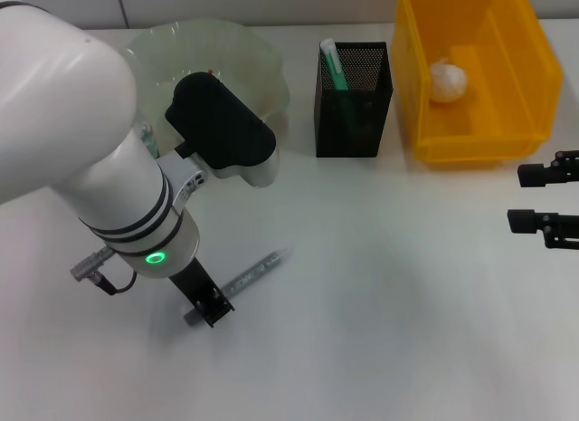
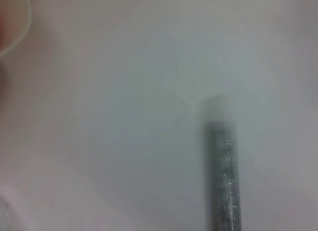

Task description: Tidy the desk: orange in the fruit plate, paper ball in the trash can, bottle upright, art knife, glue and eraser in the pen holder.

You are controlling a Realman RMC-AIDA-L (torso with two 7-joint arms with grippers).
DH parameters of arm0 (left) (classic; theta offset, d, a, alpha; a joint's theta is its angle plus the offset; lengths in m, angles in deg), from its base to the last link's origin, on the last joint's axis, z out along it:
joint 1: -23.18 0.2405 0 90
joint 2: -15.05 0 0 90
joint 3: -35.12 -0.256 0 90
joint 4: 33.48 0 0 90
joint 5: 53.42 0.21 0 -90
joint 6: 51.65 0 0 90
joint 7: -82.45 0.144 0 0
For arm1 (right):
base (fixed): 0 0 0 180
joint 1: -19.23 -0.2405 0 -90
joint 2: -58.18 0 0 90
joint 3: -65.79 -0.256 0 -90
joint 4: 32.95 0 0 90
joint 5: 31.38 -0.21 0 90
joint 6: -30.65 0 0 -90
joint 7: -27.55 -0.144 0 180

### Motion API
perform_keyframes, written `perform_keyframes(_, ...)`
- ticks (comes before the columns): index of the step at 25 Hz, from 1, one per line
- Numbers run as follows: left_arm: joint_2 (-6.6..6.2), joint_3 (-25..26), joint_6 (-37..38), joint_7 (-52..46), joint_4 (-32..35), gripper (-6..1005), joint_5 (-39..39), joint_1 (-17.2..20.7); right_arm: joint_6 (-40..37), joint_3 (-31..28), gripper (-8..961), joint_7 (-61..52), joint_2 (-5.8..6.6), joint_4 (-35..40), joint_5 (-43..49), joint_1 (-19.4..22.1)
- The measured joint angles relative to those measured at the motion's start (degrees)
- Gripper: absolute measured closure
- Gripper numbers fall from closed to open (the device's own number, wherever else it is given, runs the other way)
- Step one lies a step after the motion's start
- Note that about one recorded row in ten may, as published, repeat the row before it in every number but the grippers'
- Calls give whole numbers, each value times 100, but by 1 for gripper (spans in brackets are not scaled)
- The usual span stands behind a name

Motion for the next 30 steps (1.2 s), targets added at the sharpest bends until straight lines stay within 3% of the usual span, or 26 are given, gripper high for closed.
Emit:
perform_keyframes(3, 0, -3, -120, -1, 2, 676, 25, 46, -2, 0, 369, -43, 0, 0, 0, 7)
perform_keyframes(8, -8, 66, -297, 37, 80, 830, 15, 160, -39, -2, 368, -112, 0, 14, -6, 11)
perform_keyframes(15, -34, 248, -321, 166, 365, 814, 1, 337, -81, -51, 367, -234, 1, 5, -151, -107)
perform_keyframes(17, -54, 1434, -265, 1128, 1161, 810, -934, 1038, -93, -70, 367, -387, 20, 92, -133, -62)
perform_keyframes(20, -64, 2416, -252, 2220, 1289, 803, -2262, 1491, -76, -320, 367, -499, 38, 157, -116, 56)
perform_keyframes(23, -64, 2605, -275, 2558, 1227, 796, -2680, 1567, -144, -604, 367, -519, 41, 151, -112, 113)
perform_keyframes(26, -55, 3014, -532, 3717, 751, 789, -4058, 1665, -264, -842, 366, -572, 32, 164, -103, 233)
perform_keyframes(30, -36, 2923, -1106, 4623, 50, 780, -4949, 1478, -199, -926, 366, -656, 23, 183, -99, 398)
